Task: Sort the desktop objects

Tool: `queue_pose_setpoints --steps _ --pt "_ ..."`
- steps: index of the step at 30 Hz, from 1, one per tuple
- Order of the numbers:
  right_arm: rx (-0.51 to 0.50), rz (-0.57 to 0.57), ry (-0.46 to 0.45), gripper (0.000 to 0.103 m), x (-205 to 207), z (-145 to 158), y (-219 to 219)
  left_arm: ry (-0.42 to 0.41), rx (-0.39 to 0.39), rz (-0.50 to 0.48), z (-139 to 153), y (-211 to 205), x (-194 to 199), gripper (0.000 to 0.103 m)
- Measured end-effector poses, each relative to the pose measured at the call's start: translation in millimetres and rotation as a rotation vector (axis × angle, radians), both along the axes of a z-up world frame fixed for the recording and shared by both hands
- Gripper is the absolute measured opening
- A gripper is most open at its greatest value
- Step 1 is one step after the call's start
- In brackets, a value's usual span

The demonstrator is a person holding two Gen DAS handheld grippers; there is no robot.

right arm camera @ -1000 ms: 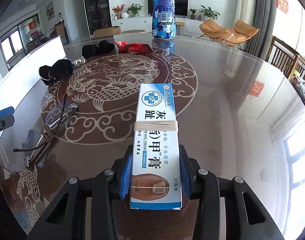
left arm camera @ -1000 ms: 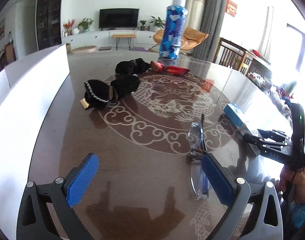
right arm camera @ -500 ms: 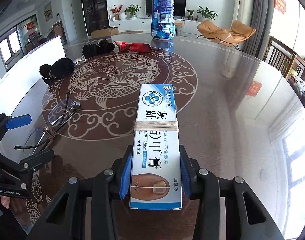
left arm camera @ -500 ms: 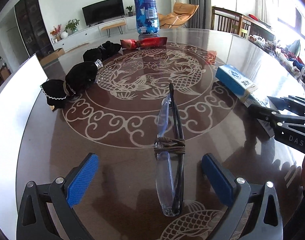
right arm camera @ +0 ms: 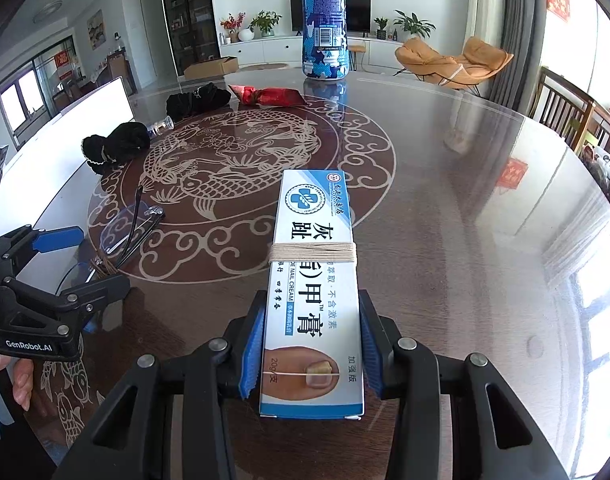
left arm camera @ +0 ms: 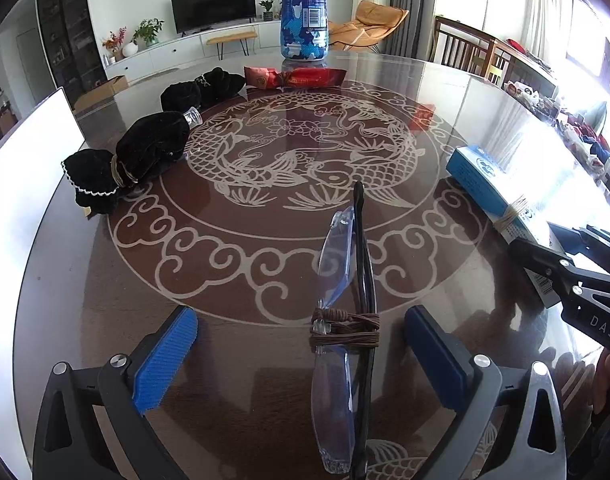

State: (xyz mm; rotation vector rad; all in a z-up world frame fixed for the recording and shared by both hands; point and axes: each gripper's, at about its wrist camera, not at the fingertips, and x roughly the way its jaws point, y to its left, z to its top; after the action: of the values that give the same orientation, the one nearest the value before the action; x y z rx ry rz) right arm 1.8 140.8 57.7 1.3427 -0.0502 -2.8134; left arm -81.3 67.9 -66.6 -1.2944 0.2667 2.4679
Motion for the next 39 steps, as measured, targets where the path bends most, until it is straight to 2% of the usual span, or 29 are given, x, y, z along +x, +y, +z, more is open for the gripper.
queue_pose_setpoints --steps 6,8,9,11,12,14,16,21,31,39 --pt "-0.008 0.0 0.001 0.043 1 0 2 0.005 -0.001 -0.003 1 1 0 0.101" --pt "-0.001 0.0 0.0 0.043 1 -1 1 0.021 0.005 -0.009 3 2 2 0.089" --pt "0.003 0.0 0.0 0.043 1 -1 1 0.025 0.006 -0.009 4 2 3 0.087" --pt "0.007 0.002 -0.001 0.044 0 -1 1 0.038 0.01 -0.011 5 3 4 0.069" --pt "0.009 0.003 -0.001 0.044 1 -1 1 0.042 0.01 -0.013 7 4 4 0.064" --pt "0.011 0.004 -0.002 0.044 0 -1 0 0.047 0.009 -0.016 8 5 3 0.043" --pt "0.015 0.006 -0.002 0.045 0 -1 0 0.05 0.006 -0.012 9 6 3 0.031" --pt "0.02 0.006 -0.003 0.045 1 -1 0 0.059 0.003 0.041 9 -4 1 0.031" --pt "0.031 0.008 -0.005 0.045 0 -1 -2 0.057 0.004 0.219 9 -75 -13 0.031" --pt "0.033 0.008 -0.005 0.045 0 -1 -2 0.078 0.001 0.242 7 -89 -15 0.031"
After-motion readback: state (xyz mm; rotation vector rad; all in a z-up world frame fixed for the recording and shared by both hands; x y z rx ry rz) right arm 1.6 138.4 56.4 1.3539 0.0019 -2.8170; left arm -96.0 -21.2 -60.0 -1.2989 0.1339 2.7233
